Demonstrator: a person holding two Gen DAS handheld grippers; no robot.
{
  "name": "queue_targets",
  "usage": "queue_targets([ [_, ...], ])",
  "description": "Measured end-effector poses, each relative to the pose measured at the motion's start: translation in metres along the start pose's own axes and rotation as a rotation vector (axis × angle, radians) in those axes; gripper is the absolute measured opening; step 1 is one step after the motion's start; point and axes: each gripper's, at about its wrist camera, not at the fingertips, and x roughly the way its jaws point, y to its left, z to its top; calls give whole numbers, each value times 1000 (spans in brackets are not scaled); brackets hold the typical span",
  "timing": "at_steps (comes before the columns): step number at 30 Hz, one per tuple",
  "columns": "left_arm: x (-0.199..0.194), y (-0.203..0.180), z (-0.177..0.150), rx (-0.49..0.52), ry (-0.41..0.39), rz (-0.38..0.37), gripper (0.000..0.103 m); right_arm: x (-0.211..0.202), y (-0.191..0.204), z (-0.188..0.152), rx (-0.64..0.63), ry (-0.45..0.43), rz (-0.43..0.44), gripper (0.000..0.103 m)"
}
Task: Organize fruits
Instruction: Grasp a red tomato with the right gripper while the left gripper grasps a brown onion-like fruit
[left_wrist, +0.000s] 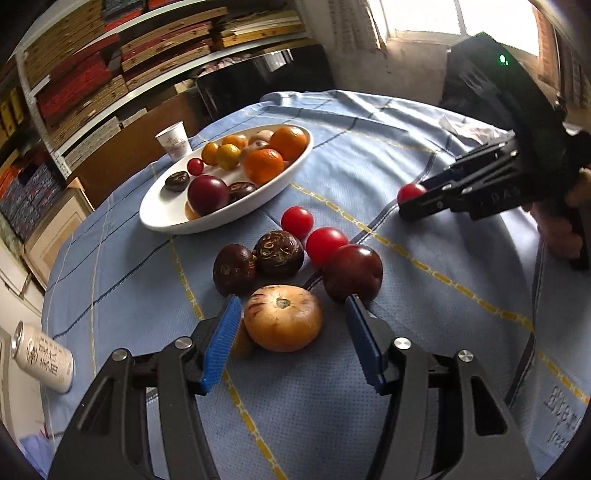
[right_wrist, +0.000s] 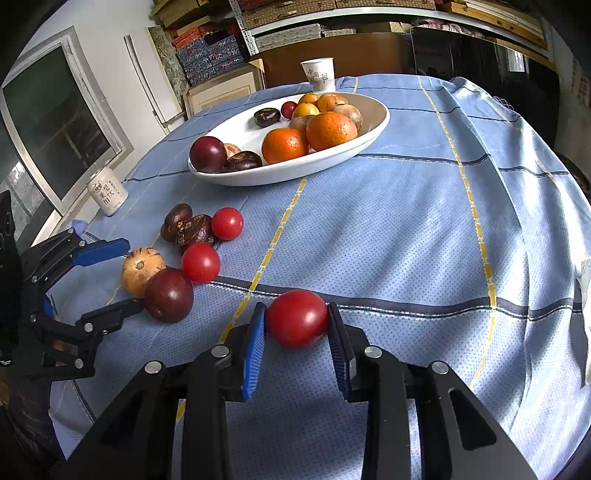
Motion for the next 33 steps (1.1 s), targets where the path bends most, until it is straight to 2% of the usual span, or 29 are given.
queue_targets([
  [3,0,0,0,17,-2,-16,58,0,-1,0,1,0,1,34],
  [11,2,4,0,42,-12,-10,42,0,-1,0,3,0,3,34],
  [21,0,4,-1,27,-10,-15,40,-1,-3,0,15,-1,18,34],
  [28,13,-15,-5,149,39,69,52,0,-2,0,11,0,14,35],
  [31,12,-10,-4,123,35,52,51,0,-3,0,18,-1,21,34],
  [33,11,-5,-3,100,32,47,45,0,-4,0,23,-2,23,33],
])
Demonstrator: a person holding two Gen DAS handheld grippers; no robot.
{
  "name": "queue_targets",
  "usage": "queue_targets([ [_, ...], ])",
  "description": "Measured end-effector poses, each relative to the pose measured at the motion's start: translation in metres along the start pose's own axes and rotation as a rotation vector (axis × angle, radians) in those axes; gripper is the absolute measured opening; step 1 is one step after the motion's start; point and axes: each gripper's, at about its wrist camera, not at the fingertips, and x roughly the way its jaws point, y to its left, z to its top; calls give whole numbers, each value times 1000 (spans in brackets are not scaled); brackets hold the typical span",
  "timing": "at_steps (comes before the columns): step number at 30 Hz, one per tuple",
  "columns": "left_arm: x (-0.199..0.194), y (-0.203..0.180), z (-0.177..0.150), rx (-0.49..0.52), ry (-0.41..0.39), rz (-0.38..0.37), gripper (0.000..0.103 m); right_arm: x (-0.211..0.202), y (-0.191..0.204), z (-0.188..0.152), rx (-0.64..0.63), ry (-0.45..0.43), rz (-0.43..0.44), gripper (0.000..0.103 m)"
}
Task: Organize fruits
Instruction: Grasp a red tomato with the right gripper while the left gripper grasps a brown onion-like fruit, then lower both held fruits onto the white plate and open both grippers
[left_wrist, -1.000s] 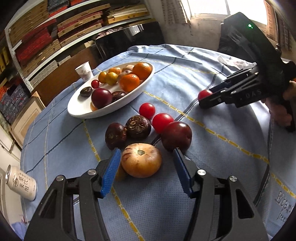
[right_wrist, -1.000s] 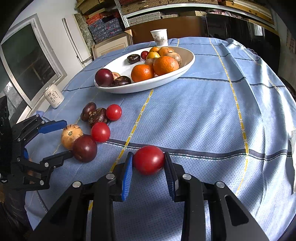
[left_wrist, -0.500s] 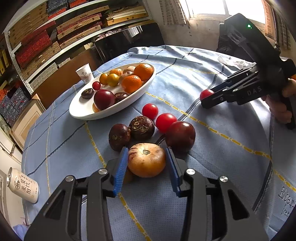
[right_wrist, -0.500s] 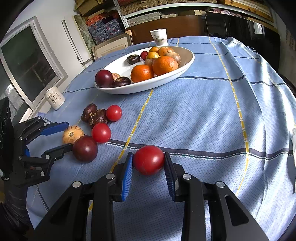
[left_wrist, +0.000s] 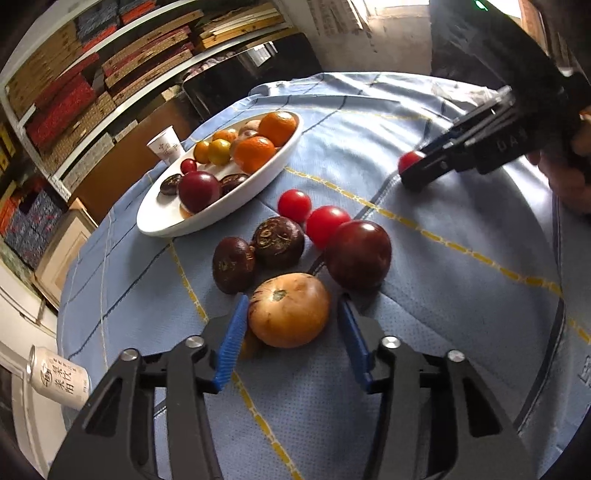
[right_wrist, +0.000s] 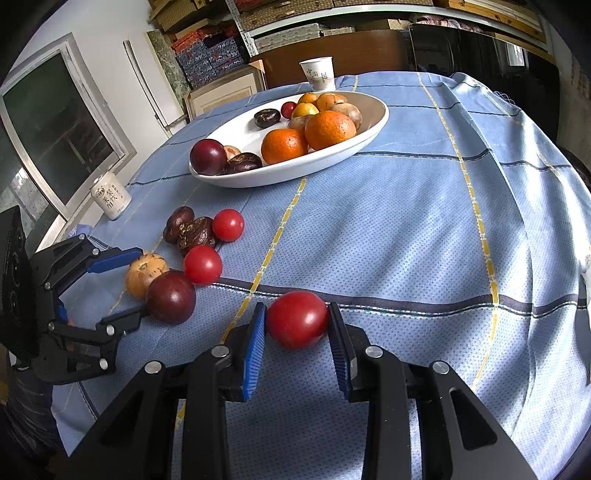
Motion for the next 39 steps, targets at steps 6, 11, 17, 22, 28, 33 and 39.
queue_targets([
  [6,-6,8,-4,-58,-5,-42,43,0,-1,1,7,-4,6,33],
  [11,-22,13,-3,-97,-42,-46,43,-6,-3,1,18,-31,28,33],
  [17,-38,47,16,-205,-102,-72,43,-12,14,31,-24,-47,73,33],
  [22,-27,97,44,-357,-130,-55,43,-12,34,77,-97,-161,49,33],
  [28,17,151,83,-489,-101,-60,43,33,43,124,-96,-181,52,33],
  [33,70,178,100,-544,-38,-70,43,68,52,141,-126,-154,21,33],
  [39,82,186,102,-585,-51,-59,71,56,47,143,-112,-191,47,37],
])
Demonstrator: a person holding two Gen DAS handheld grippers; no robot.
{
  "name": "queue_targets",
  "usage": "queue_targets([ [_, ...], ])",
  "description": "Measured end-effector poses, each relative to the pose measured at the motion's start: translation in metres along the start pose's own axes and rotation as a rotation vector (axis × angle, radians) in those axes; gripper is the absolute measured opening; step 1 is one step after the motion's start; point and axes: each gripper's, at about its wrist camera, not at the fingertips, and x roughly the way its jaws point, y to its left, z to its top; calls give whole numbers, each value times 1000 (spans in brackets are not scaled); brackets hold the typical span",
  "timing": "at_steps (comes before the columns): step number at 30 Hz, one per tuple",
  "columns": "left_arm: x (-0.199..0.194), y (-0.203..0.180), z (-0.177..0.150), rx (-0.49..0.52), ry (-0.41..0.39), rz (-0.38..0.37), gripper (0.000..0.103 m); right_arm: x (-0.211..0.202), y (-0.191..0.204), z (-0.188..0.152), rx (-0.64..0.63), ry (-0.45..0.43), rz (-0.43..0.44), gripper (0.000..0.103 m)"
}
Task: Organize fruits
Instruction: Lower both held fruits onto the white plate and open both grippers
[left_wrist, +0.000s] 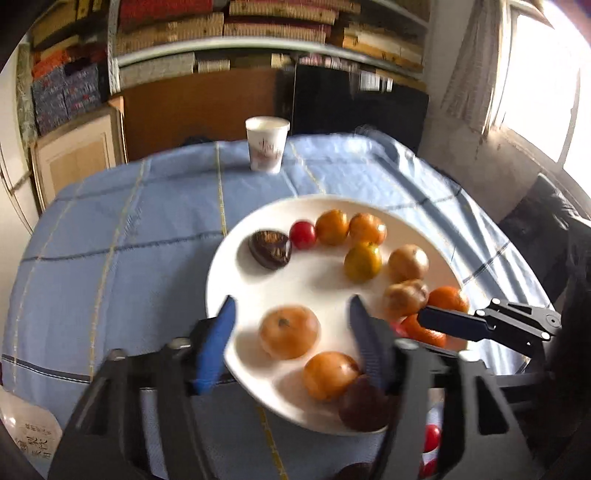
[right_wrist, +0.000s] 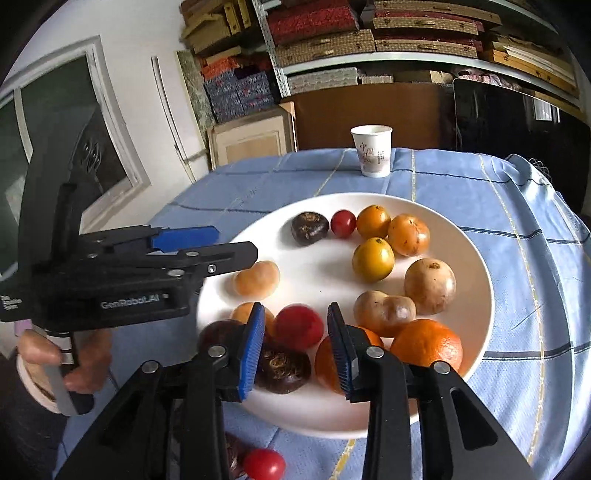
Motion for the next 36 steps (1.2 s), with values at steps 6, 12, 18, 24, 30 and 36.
queue_targets([
  [6,-57,-10,-17,-27,-95,41,97,-35,-3,-14,11,-14,55,62],
  [12,-97,-18,-83,-69,-151,146,98,-52,14,-63,-76,59,34,64],
  [18,-101,-5,-119,-166,-111,341,98,-69,59,-96,-249,43,32,64],
  [24,-112,0,-127,-160,-137,452,98,-69,70,-105,-280,100,28,64],
  [30,-115,-14,-127,-117,-139,426,98,-73,47,-108,-73,140,7,67],
  [36,-118,-24,-125,-85,-161,425,98,-67,51,-113,-82,218,57,67],
])
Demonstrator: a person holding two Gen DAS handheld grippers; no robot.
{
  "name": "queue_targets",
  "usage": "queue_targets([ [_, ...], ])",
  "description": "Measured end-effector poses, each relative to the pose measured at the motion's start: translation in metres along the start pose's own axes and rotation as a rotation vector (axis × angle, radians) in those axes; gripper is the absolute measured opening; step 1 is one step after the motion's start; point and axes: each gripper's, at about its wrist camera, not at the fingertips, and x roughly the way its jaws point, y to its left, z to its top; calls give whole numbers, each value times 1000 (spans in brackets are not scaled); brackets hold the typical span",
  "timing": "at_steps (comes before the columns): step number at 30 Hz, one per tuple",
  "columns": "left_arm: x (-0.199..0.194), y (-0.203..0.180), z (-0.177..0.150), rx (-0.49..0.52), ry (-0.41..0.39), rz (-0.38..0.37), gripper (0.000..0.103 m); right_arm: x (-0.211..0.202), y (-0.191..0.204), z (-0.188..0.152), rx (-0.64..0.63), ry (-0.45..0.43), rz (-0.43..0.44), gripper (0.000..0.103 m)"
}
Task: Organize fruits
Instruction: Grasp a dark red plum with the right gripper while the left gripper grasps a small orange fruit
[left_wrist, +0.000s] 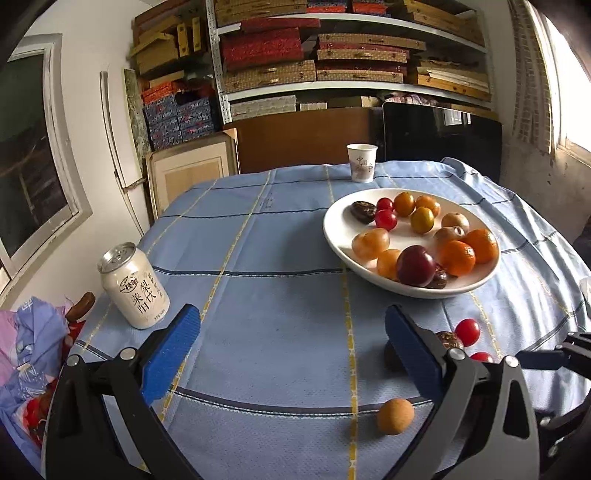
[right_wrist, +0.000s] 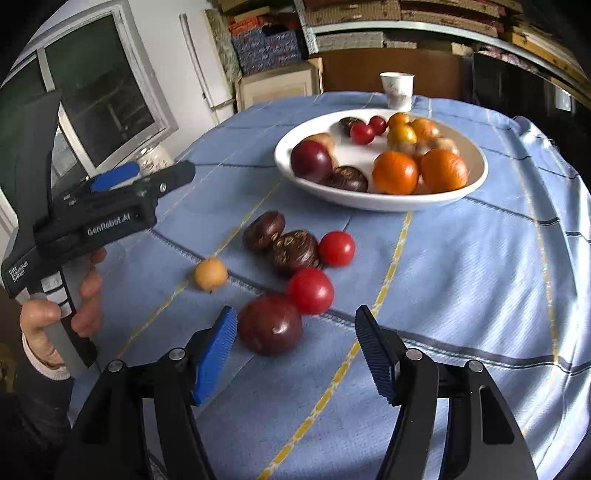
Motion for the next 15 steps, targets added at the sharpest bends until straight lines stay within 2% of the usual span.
queue_targets([
  [6,2,5,-1,-34,35,-33,98,1,14,-5,-47,13,21,66],
  [10,2,10,-1,-54,39,-44,98,6,14,-4,-44,33,29,58],
  [15,3,12,-1,-64,46,-52,98,8,13,-4,-38,33,25,56],
])
